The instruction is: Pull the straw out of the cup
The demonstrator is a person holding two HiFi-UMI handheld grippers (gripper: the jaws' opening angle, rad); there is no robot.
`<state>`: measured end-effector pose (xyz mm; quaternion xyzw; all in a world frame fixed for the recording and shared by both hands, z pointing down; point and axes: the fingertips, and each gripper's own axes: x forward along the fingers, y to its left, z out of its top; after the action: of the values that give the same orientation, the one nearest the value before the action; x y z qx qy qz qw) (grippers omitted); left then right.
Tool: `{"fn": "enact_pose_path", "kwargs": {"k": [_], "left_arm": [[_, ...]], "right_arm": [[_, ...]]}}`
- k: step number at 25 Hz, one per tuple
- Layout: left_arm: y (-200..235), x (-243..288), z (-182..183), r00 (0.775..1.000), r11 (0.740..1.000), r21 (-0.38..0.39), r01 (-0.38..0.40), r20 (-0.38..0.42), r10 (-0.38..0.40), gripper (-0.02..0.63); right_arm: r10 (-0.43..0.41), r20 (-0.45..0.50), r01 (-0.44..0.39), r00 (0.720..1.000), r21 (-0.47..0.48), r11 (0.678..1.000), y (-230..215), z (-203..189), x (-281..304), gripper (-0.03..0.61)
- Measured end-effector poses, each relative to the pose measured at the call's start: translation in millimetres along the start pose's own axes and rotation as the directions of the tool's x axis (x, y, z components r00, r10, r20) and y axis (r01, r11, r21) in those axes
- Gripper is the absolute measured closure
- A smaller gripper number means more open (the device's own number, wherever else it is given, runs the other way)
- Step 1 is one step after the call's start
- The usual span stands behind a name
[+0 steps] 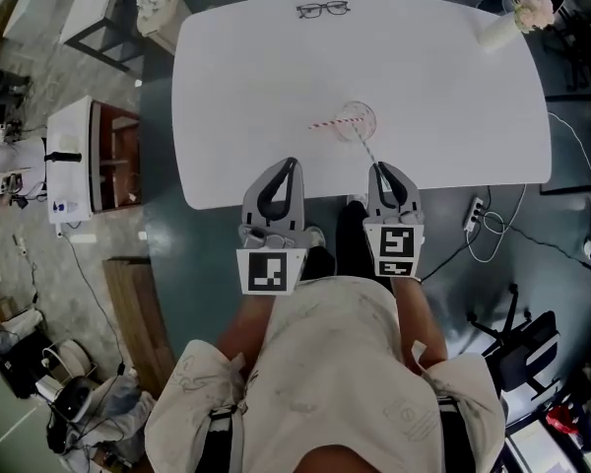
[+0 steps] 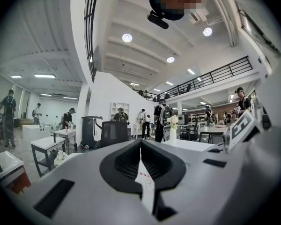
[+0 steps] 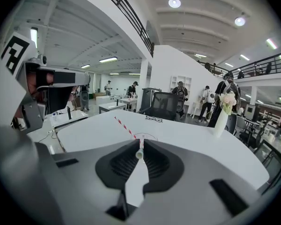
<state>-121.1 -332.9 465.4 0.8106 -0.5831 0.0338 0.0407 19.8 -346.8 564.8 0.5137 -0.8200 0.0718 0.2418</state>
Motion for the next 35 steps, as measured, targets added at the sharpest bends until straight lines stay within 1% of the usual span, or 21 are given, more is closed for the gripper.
{"fn": "enact_pose_path", "kwargs": {"k": [3,6,9,11,13,17,20,22,25,28,30,32,35], "left_arm": [[-4,-8,11,0.999,1.0,0.009,0.014,0.031,-0.014,0.607],[-11,-18,23,0.998,0.999,0.041,0.031,0.06,-0.034,0.607],[-17,-28,35,0.995,0.999,0.032,0.035,0.093,-0.038,0.607],[-20,-34,43,0.993,0.999,0.029,0.038,0.107,-0.041,0.607],[-23,-38,52,0.991,0.998,0.041,0.044,0.123,-0.049,0.607],[-28,-40,71,0.985,0.997,0.056,0.045,0.163,-0.054,0.607],[-30,-43,85,0.982,0.998,0.046,0.042,0.183,-0.05,0.607],[-30,-45,94,0.979,0.998,0.054,0.035,0.197,-0.045,0.607],[-30,-43,111,0.974,0.995,0.094,0.022,0.221,-0.042,0.607],[-29,-45,131,0.969,0.994,0.109,0.016,0.245,-0.042,0.607],[-29,-49,142,0.965,0.991,0.132,0.008,0.259,-0.043,0.607],[-27,-54,150,0.962,0.989,0.15,0.003,0.27,-0.044,0.607],[-27,-56,158,0.958,0.986,0.165,0.0,0.284,-0.048,0.607]], "right_arm": [[-0.032,0.023,0.032,0.999,0.009,0.999,-3,6,-16,0.555],[-0.061,0.057,0.06,0.996,0.018,0.998,-7,15,-35,0.555],[-0.093,0.104,0.091,0.99,0.021,0.996,-13,27,-55,0.555],[-0.109,0.136,0.107,0.985,0.025,0.994,-15,38,-70,0.555],[-0.123,0.171,0.12,0.978,0.028,0.992,-18,52,-83,0.555],[-0.156,0.252,0.152,0.955,0.035,0.988,-31,83,-106,0.555],[-0.178,0.321,0.173,0.93,0.044,0.984,-42,108,-128,0.555],[-0.187,0.372,0.186,0.909,0.038,0.982,-48,126,-145,0.555],[-0.209,0.457,0.219,0.865,0.032,0.975,-61,156,-172,0.555],[-0.234,0.532,0.244,0.814,0.052,0.968,-70,182,-196,0.555],[-0.244,0.569,0.255,0.785,0.062,0.965,-72,195,-209,0.555],[-0.247,0.591,0.262,0.768,0.063,0.963,-71,204,-215,0.555],[-0.245,0.6,0.262,0.762,0.061,0.963,-69,208,-215,0.555]]}}
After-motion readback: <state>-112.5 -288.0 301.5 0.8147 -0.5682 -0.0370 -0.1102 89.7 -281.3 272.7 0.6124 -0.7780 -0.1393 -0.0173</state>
